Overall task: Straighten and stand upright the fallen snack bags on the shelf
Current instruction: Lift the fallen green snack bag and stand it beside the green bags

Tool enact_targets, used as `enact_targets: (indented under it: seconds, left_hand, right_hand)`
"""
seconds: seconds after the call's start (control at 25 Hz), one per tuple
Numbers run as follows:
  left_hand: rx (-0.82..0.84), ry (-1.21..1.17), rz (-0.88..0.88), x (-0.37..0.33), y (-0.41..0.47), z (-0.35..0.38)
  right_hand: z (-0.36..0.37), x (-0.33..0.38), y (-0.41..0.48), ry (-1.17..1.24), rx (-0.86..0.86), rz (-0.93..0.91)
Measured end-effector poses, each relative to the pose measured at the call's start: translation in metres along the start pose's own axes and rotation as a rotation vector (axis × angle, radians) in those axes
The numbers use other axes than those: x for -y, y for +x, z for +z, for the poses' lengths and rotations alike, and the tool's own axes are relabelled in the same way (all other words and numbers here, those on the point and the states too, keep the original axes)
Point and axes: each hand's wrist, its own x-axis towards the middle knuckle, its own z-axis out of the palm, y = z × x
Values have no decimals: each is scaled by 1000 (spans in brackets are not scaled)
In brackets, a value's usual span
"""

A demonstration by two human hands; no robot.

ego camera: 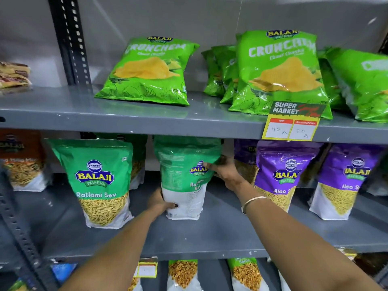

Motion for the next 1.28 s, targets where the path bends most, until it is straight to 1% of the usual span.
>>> enact_targets:
  seconds: [0.08,0.12,0.16,0.2,0.24,0.28,0.32,0.36,0.44,0.52,0.56,0.6,0.68,0.76,0.84,0.88,0.96,1.0,1.04,1.12,1.16,1.28]
  left_hand:
    - [-14,-16,-22,1,-3,2]
    - [-5,-30,-32,3,-2,2]
    - [17,-43,-44,4,-1,1]
    - [47,-29,-52,5,-1,0]
    - [61,9,-55,9,1,-1]
    - [72,48,-51,12,3,-2]
    - [74,86,-60,11,3,-5]
    - [64,115,-73,7,0,-6]
    - [58,116,-119,-2,-10,-8]
    - [162,78,-187,-7,-16,-10]
    - [206,80,-214,-7,-19,-10]
    - [213,85,-223,-8,-19,-10]
    - [144,88,-205,-8,-16,-10]
    - [133,42,-222,-8,-14,-5]
    - [220,-82,-267,-4,-12,-2]
    - [272,-121,-260,0,-11,-1]
    - [358,-116,-237,6,-9,1]
    - [362,-94,-212,6,-10,3]
    - [337,-74,-183,5,-9,7]
    - [213,1,-95,4,-3,10]
    - [160,14,-66,3,-1,9]
    - [122,-26,-75,1,0,5]
  right_hand:
    - [-3,-14,-5,-35,113,46]
    - [-5,-26,-8,-95,138,99]
    - [-6,-38,-10,-228,147,197]
    - [-4,-46,-16,-400,165,341]
    - [0,-56,-21,-517,203,472]
    - [5,-64,-25,-570,240,556]
    - [11,-73,-26,-571,263,580]
    - [18,-77,-29,-552,242,563]
    - [27,-86,-27,-489,113,479]
    - [27,-83,-29,-390,50,473]
    - [24,-82,-29,-320,66,493]
    - [22,-80,-30,-251,91,507]
    - [18,-81,-32,-180,116,491]
    - [17,-85,-32,-98,116,458]
    - [13,-90,-33,-84,188,402]
    - [11,-93,-32,-92,274,363]
    - [11,-93,-33,-115,463,296]
    - [13,-93,-34,-140,507,269]
    - [13,-96,-34,-207,505,253]
    - [13,-97,-33,-300,411,236]
    - [11,-98,-31,-302,349,230]
    - [-4,-97,-22,-276,338,193]
